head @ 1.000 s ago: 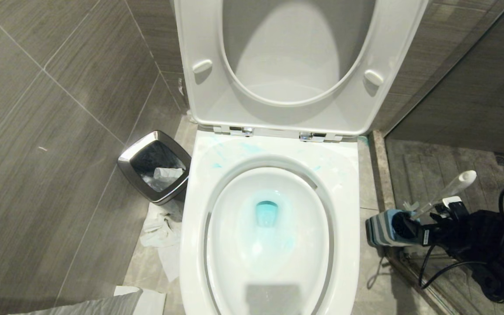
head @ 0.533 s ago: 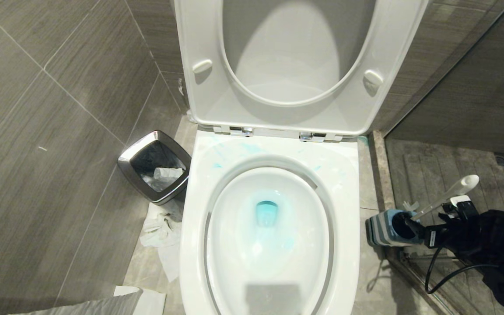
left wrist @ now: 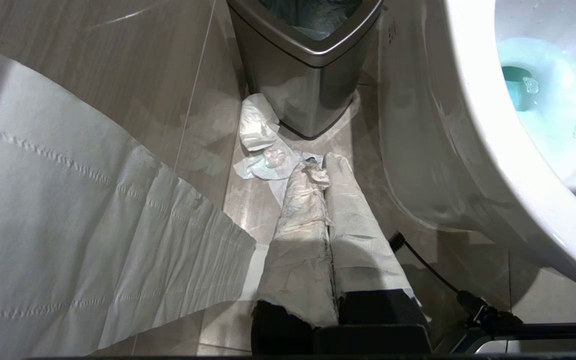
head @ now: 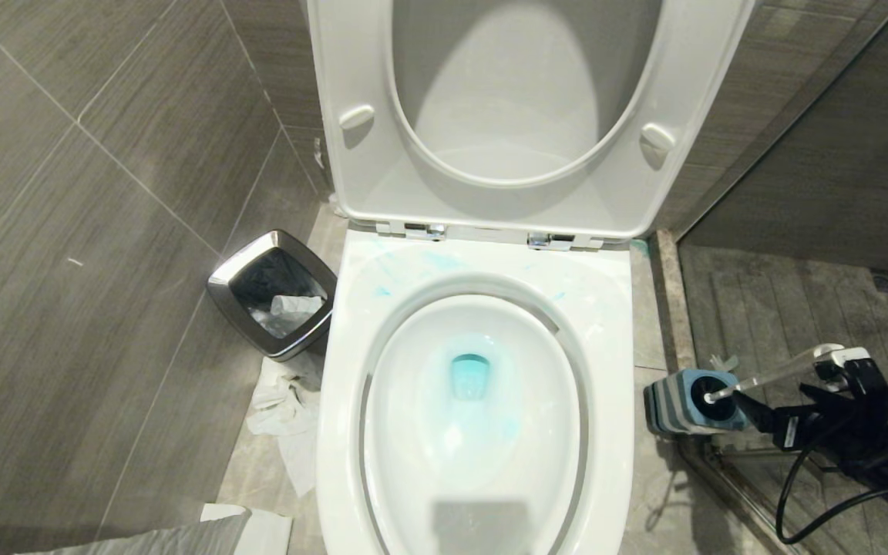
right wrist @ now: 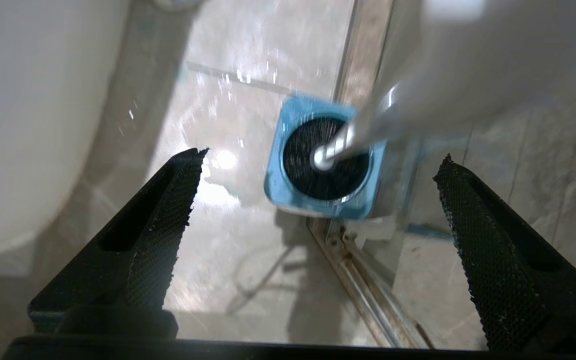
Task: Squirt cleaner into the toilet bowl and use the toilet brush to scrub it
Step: Put the toilet brush back
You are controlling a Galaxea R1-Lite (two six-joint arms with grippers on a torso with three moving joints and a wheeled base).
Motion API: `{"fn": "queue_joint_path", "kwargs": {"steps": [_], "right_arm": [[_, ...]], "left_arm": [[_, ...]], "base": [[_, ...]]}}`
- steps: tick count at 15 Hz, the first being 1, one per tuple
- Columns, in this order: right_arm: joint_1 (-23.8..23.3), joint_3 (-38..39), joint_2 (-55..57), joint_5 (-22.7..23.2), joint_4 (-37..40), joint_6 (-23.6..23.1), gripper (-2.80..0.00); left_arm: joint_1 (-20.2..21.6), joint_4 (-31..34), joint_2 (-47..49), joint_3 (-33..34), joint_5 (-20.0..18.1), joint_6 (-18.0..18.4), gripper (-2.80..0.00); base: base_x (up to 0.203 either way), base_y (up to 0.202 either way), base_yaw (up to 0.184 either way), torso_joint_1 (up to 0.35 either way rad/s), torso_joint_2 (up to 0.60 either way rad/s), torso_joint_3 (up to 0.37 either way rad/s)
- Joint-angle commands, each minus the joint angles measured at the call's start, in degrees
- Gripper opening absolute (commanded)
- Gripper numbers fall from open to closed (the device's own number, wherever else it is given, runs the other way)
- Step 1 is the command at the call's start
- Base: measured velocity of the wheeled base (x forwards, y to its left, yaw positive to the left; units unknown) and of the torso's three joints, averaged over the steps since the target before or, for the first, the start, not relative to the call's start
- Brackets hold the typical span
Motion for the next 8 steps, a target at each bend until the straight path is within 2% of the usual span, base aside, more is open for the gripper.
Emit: {"fn": "queue_joint_path", "kwargs": {"steps": [1,6,8], "right_arm": [[-0.1,1.7,-6.0,0.1,-0.5,0.6,0.00],[-0.2,3.9,-12.9,0.1,-0.5,0.9,0.00],[-0.2,8.5,-17.4,0.1,-0.5,1.1,0.00]], "left_arm": [[0.0,0.0,0.0,0.4,0.0,0.0,-2.80],[0.0,0.0,0.0,0.4,0.0,0.0,-2.80],[0.0,0.0,0.0,0.4,0.0,0.0,-2.80]], "base": [[0.000,0.000,0.000,0.000,0.00,0.000],[0.000,0.000,0.000,0.000,0.00,0.000],[0.000,0.000,0.000,0.000,0.00,0.000]]}}
